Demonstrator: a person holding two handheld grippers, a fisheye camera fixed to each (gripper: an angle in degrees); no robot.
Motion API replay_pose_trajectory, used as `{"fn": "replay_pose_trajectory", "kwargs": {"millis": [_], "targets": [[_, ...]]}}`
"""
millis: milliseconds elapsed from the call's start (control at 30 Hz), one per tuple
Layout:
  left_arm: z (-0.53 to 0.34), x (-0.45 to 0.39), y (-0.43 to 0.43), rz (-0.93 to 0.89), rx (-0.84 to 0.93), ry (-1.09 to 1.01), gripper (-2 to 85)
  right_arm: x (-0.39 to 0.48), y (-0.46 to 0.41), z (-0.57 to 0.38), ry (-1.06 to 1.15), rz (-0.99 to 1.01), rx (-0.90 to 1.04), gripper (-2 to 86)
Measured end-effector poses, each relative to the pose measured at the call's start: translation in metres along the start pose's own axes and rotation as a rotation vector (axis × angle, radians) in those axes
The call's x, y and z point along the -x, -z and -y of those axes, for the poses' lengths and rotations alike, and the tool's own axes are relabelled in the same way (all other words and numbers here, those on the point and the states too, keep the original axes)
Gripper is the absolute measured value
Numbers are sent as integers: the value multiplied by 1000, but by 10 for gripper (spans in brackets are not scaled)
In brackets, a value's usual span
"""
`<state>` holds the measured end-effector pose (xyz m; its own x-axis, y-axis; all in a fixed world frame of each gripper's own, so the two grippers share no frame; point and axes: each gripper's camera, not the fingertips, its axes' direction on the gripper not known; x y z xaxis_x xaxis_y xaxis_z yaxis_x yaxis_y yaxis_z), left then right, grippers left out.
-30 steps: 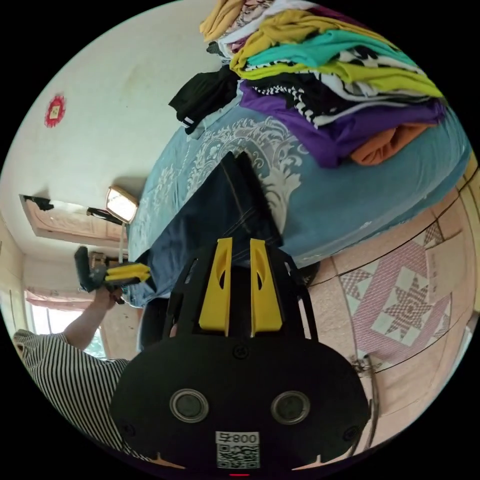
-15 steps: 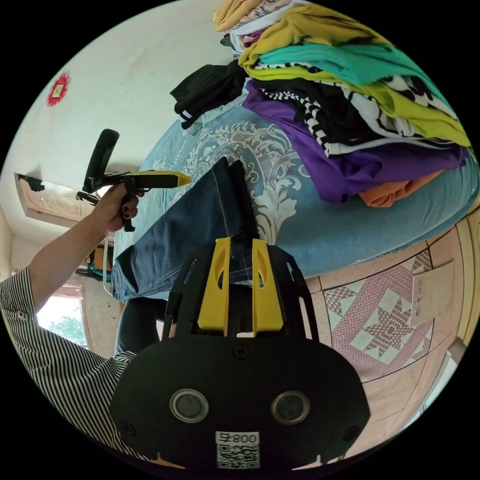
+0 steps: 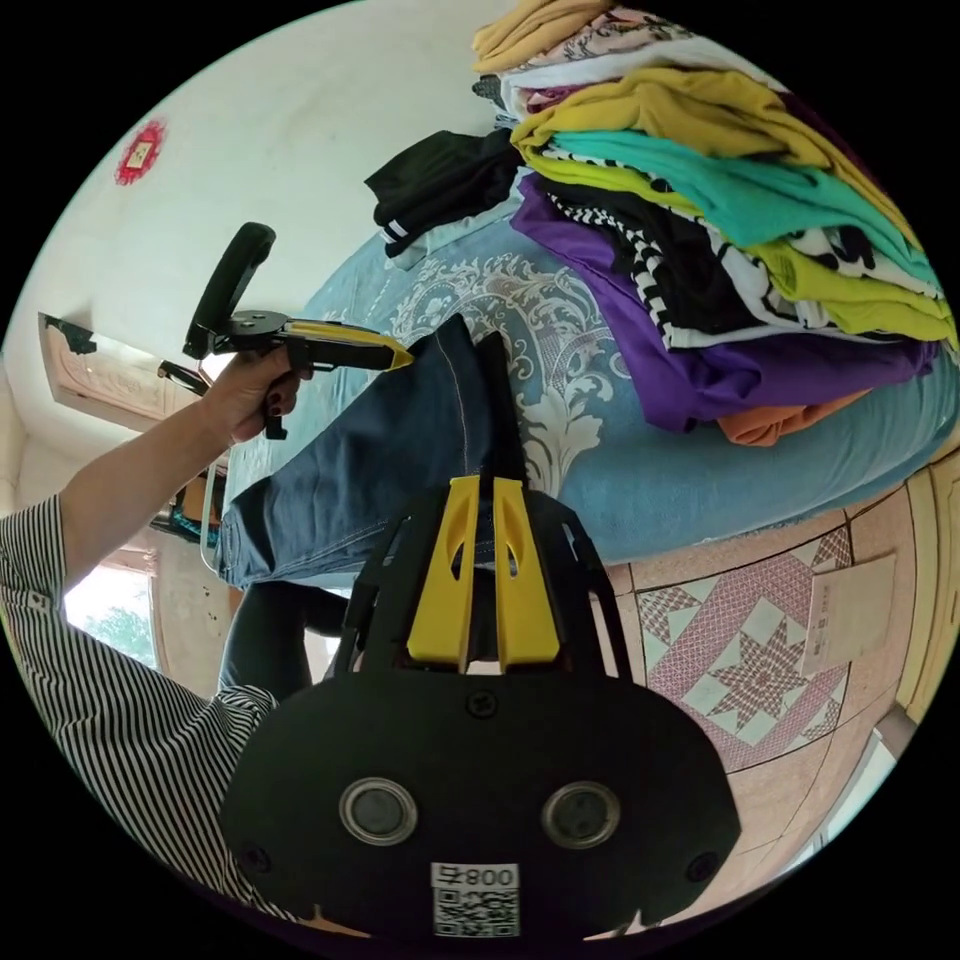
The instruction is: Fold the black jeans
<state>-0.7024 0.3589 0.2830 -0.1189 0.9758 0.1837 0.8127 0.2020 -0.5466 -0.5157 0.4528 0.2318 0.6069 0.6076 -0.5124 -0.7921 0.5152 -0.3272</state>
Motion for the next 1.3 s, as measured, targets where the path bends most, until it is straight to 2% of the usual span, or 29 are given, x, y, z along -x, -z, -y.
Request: {"fn": "replay_pose_trajectory", "kwargs": {"millis": [267,667,900,1100,1300], "targets": [[23,-27,21,-8,-52,-59,11,-8,26,-20,39,50,-43,12],[79,-45,-18,19,66,-73,16,-57,-4,-23,-52,45,8,12],[87,-42,-4,-35,-15,-72,58,-87,5,-36,-125,106,-61,38],[103,-32,-24,-99,75,-53,110,-124,0,-51,-252,284,-109,86],[107,-40,-26,-43,94,-121,92,-135,-23,-43,-326,401,-100,87]]}}
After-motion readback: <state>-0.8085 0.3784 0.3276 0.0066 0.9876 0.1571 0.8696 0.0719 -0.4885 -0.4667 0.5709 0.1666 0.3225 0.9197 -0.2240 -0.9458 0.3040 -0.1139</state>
